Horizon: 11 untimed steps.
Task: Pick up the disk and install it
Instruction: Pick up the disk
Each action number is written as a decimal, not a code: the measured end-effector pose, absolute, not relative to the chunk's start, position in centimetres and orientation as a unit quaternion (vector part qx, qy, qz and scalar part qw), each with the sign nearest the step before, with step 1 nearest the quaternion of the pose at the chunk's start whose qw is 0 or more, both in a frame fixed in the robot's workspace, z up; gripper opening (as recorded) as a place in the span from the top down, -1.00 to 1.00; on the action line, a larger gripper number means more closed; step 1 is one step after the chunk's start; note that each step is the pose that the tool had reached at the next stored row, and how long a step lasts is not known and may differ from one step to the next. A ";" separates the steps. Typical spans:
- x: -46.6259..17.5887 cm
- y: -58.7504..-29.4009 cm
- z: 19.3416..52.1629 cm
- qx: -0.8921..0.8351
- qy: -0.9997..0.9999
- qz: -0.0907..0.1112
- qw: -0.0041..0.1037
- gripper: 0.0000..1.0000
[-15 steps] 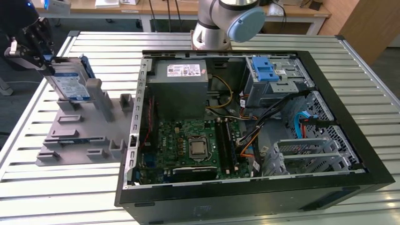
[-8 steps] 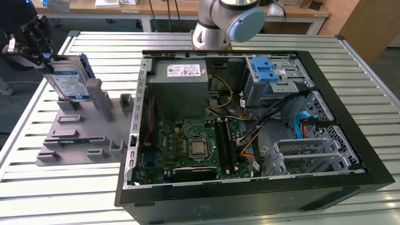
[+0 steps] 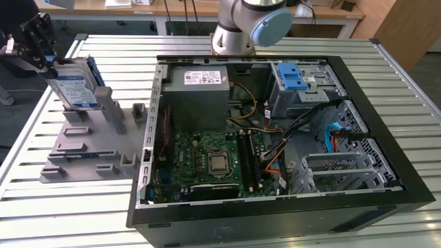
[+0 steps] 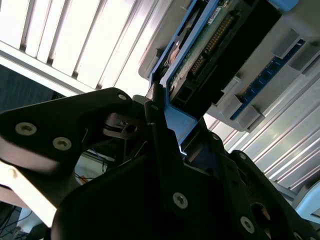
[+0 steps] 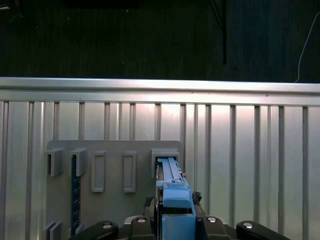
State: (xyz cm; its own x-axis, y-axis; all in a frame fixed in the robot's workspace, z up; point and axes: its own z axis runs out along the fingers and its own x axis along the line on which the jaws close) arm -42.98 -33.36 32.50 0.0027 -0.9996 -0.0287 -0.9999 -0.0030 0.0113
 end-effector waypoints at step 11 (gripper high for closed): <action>-43.0 -33.4 33.4 -0.708 0.706 0.014 0.006 0.27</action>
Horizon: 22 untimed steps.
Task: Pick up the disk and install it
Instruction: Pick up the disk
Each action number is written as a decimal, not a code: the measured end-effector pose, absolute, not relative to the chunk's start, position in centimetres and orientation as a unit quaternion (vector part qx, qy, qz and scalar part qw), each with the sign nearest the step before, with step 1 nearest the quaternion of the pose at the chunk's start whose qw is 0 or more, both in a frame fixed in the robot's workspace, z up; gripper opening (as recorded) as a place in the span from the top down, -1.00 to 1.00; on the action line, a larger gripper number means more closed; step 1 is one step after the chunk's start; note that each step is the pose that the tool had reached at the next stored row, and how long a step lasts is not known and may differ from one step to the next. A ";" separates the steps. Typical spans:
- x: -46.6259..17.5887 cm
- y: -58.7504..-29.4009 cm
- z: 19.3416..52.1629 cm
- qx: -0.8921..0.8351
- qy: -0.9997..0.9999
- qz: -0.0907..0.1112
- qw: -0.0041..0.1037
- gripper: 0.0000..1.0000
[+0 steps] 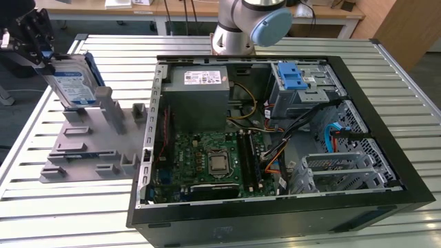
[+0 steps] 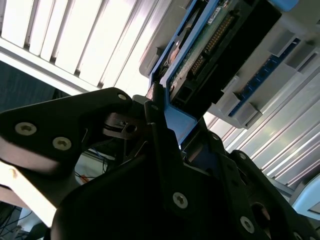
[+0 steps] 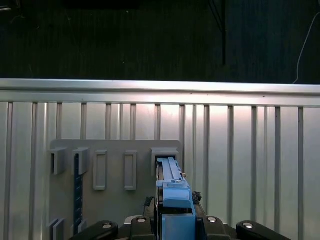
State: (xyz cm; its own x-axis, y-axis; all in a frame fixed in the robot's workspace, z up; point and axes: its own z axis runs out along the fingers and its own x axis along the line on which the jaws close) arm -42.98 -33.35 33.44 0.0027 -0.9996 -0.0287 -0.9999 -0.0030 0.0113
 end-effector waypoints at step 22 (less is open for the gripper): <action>-43.0 -33.4 35.0 -0.708 0.706 0.014 0.006 0.27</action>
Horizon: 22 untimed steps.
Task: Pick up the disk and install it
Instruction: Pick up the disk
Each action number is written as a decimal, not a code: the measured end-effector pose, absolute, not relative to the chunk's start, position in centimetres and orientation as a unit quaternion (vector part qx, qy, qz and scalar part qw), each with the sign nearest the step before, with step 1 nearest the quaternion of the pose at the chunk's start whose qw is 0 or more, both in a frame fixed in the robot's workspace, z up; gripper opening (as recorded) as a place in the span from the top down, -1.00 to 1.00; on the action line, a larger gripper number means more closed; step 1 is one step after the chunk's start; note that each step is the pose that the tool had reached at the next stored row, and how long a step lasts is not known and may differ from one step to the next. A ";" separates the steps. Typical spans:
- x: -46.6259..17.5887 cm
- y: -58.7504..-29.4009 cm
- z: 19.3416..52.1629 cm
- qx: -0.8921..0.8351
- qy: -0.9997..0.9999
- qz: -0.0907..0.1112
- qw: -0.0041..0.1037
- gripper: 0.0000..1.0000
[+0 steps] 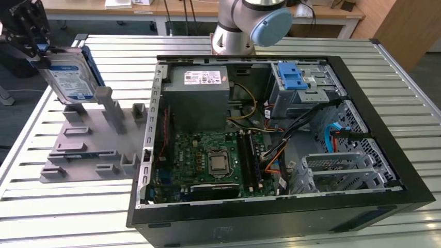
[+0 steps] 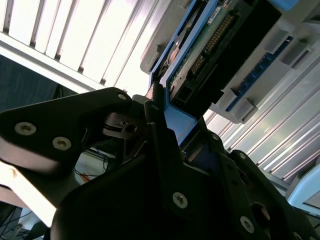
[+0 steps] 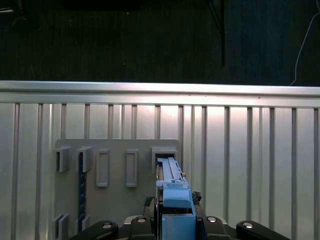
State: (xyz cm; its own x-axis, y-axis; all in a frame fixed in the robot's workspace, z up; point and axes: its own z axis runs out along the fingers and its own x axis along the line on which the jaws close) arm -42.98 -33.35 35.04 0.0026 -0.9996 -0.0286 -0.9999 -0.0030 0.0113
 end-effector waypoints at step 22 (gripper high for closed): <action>-43.0 -33.4 36.5 -0.708 0.706 0.014 0.006 0.27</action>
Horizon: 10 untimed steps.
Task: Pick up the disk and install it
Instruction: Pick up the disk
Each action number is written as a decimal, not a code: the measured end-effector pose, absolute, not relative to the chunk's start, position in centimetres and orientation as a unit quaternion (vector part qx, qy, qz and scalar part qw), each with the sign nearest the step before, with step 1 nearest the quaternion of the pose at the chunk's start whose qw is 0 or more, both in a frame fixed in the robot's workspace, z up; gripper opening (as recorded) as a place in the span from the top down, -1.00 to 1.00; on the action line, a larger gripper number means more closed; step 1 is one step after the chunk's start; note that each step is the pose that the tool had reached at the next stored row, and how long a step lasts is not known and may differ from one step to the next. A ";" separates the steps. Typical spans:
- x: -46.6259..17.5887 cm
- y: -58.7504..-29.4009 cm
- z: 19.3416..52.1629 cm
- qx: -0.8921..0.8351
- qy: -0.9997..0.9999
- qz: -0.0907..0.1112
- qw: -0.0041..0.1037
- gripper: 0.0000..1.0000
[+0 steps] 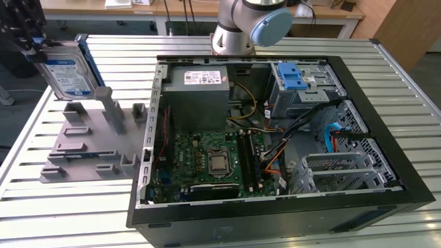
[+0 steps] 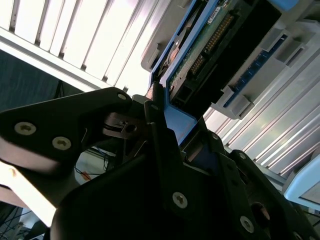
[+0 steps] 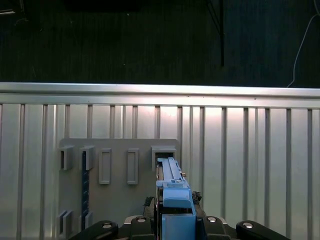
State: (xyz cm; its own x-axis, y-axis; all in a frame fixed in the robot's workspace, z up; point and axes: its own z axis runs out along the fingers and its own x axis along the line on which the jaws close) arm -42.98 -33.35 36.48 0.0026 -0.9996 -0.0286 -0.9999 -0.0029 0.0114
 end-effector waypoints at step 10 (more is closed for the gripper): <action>-43.0 -33.4 37.0 -0.708 0.706 0.014 0.006 0.27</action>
State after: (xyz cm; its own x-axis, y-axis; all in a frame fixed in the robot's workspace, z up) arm -42.98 -33.35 37.00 0.0026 -0.9996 -0.0287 -0.9999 -0.0029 0.0113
